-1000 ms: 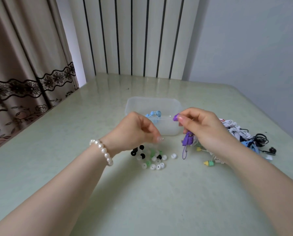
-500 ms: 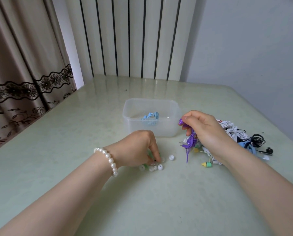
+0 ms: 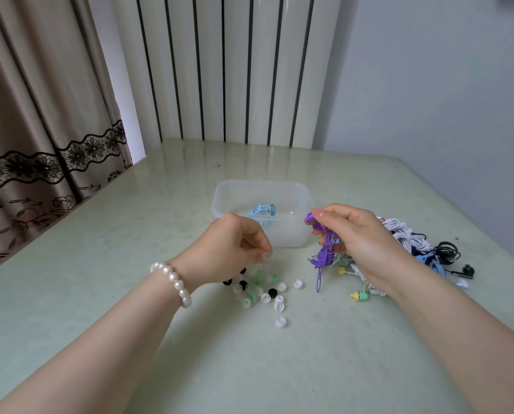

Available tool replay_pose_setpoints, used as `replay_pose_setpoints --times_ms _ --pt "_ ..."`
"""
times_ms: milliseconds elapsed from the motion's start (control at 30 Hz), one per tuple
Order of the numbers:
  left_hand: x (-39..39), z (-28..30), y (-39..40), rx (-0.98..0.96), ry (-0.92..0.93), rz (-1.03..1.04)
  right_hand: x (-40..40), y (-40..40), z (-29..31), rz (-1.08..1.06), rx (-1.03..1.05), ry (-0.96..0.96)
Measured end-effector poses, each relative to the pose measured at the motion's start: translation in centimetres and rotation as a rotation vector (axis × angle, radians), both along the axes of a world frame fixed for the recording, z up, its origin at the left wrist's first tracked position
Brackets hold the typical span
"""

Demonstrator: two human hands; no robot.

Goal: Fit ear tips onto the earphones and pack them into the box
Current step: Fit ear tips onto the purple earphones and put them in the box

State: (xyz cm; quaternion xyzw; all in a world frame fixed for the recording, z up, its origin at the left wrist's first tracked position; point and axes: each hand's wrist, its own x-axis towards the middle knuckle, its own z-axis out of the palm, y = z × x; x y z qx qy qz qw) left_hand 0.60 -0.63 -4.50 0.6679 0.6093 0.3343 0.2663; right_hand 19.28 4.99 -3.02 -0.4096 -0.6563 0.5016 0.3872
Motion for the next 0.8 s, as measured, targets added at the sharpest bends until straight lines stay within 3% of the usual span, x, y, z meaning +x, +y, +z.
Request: replay_pose_setpoints --times_ms 167,267,400,800 --pt "2.5 -0.1 -0.1 -0.109 -0.911 0.171 -0.1 0.0 -0.3 0.021 0.005 0.002" --pt "3.3 -0.1 -0.3 -0.169 -1.165 0.196 -0.2 0.0 -0.4 0.033 0.030 -0.010" --pt "3.4 0.0 -0.3 -0.199 -1.261 0.233 -0.3 -0.1 -0.6 0.057 0.056 -0.020" --pt "3.7 0.1 -0.7 -0.190 -1.203 0.225 -0.4 -0.2 -0.9 0.093 0.240 -0.120"
